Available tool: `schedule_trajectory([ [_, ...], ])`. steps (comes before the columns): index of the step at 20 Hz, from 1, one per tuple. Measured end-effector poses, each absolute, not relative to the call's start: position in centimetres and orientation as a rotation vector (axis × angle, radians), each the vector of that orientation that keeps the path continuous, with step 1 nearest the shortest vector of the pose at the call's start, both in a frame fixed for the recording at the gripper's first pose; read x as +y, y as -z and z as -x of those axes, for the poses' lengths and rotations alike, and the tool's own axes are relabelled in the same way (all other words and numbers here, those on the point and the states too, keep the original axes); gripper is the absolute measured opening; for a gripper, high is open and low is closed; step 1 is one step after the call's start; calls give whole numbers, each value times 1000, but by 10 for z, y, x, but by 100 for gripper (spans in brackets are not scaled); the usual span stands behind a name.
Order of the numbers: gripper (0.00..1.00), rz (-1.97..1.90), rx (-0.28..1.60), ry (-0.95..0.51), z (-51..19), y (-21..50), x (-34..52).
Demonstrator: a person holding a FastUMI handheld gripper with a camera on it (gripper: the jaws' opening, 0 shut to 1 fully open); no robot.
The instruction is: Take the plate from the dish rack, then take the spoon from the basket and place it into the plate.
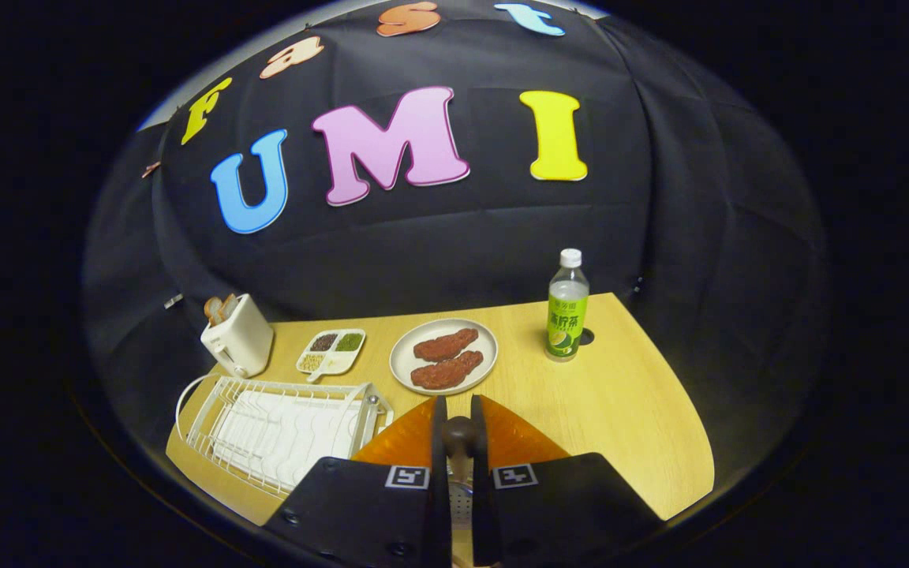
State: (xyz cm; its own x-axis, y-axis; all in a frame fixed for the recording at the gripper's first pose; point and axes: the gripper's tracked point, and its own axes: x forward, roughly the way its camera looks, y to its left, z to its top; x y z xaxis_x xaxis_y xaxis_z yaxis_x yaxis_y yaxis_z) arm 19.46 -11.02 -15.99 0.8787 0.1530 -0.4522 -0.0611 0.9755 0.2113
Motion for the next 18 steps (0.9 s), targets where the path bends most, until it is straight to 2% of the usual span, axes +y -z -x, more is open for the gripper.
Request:
schedule_trajectory([
  [5,14,-238,449,-36,-155,106,-118],
  [10,14,-267,460,7,-96,92,-108],
  [18,14,-374,623,-8,-1,167,-46],
])
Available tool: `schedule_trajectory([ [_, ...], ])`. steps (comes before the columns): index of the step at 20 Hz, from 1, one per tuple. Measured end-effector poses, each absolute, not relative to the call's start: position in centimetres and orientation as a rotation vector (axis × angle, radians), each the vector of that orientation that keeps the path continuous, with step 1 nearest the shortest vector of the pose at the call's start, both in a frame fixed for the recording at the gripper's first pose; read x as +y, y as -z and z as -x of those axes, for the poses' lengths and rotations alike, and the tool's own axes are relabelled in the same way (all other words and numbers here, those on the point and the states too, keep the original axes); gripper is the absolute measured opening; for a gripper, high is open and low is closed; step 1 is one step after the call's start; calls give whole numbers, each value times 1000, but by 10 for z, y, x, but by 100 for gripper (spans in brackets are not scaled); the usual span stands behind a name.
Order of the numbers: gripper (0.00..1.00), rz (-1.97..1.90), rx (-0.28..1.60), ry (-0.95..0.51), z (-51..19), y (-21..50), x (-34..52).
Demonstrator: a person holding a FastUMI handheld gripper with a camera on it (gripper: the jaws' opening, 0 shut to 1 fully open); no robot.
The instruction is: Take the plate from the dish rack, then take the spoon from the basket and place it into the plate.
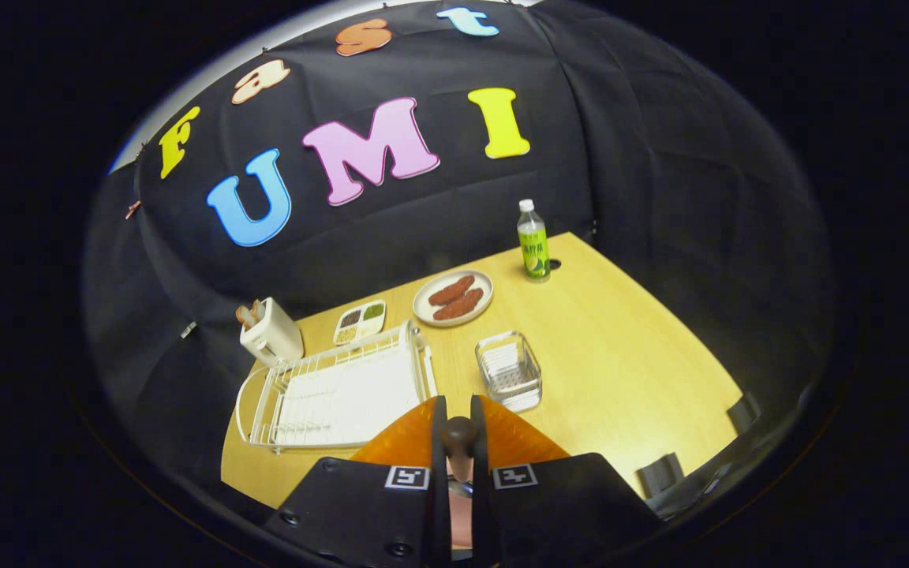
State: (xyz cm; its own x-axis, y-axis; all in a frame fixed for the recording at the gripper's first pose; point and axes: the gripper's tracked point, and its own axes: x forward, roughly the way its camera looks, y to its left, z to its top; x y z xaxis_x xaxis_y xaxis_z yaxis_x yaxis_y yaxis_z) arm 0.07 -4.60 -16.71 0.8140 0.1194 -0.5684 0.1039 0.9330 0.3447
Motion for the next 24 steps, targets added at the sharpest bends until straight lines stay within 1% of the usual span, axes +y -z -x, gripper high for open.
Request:
schedule_trajectory([
  [4,14,-389,725,-14,19,214,-21],
  [6,15,-417,797,11,23,238,-17],
  [11,14,-422,866,42,21,271,-14],
  [17,16,-478,902,119,8,288,-28],
  [23,20,-441,893,146,1,292,-37],
  [24,31,-431,883,152,0,290,-40],
])
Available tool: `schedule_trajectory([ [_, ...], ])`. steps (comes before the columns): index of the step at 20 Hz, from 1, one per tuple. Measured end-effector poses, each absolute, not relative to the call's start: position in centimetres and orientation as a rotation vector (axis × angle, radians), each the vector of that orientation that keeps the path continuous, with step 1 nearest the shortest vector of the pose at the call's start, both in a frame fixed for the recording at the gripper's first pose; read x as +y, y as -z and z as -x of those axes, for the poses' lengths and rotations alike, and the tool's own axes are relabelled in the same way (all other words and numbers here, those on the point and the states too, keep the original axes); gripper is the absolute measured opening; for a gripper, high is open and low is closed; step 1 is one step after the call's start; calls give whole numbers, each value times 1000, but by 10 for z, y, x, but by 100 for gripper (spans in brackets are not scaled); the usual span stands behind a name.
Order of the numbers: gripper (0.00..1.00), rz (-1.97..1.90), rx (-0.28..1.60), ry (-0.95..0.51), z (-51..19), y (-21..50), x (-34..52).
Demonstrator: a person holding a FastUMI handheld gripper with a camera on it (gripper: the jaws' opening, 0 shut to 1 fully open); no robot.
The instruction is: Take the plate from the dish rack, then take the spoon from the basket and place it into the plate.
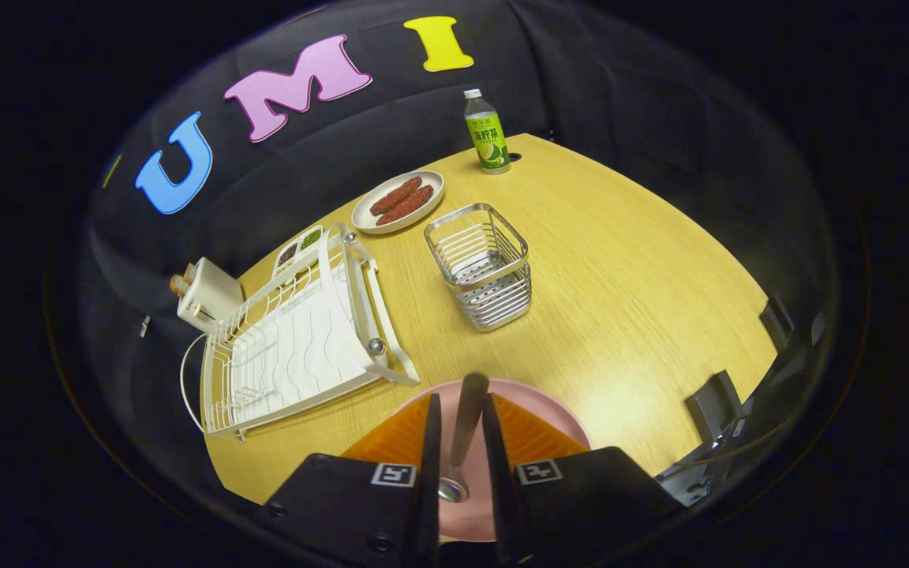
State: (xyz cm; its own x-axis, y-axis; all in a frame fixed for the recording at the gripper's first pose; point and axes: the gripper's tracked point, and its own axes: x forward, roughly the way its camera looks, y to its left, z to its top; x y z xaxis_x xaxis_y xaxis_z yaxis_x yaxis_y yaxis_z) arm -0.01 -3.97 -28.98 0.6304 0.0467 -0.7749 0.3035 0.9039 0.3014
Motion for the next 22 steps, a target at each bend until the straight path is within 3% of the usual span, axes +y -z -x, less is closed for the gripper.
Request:
schedule_trajectory([
  [1,42,-423,874,157,-1,288,-42],
  [4,94,-404,820,154,-2,272,-47],
  [5,98,-380,788,156,-2,264,-51],
  [16,98,-147,316,100,-52,90,-55],
  [22,98,-95,71,35,-47,-14,-27],
])
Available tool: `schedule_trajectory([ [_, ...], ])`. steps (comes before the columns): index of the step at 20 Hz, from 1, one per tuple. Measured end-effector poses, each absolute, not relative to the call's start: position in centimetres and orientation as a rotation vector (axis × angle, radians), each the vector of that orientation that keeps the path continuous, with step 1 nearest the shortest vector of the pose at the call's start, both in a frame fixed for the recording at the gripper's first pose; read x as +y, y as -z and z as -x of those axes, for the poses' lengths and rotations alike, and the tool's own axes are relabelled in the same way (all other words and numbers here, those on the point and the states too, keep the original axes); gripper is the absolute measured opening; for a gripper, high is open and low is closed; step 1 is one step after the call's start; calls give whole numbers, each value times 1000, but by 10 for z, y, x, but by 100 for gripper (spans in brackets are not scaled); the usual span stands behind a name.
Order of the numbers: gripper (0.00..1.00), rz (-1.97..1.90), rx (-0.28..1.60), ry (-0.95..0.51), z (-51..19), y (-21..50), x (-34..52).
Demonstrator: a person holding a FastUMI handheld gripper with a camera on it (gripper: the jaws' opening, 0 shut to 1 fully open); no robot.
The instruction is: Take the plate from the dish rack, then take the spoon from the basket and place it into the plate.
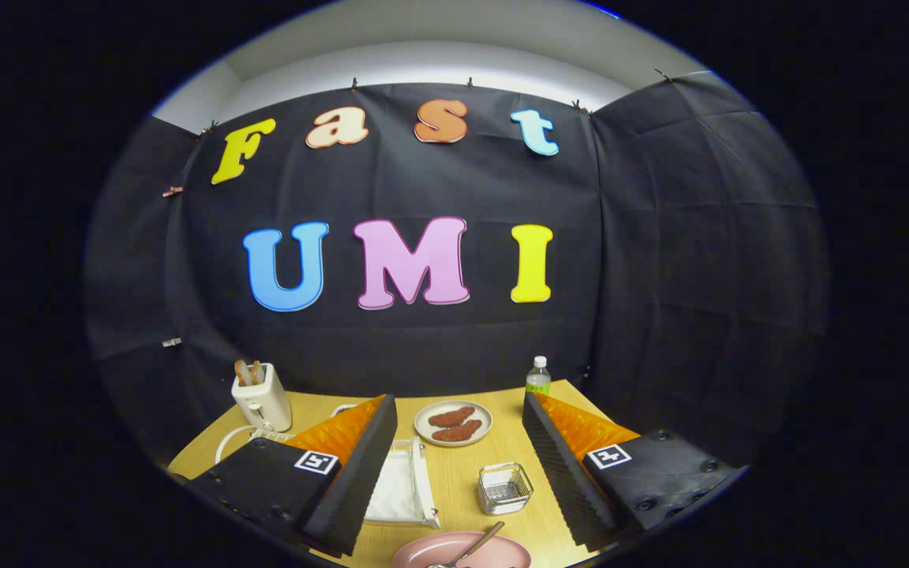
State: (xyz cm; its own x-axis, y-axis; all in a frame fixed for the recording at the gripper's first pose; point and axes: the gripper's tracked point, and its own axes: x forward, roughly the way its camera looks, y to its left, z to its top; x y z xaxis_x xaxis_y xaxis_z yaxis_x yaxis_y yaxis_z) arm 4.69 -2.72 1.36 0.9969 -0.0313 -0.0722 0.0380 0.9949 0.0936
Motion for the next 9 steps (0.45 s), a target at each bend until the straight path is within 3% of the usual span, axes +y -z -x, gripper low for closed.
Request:
schedule_trajectory([
  [4,98,-87,-15,17,-35,-49,-18],
  [9,98,-64,13,-22,-24,-39,-12],
])
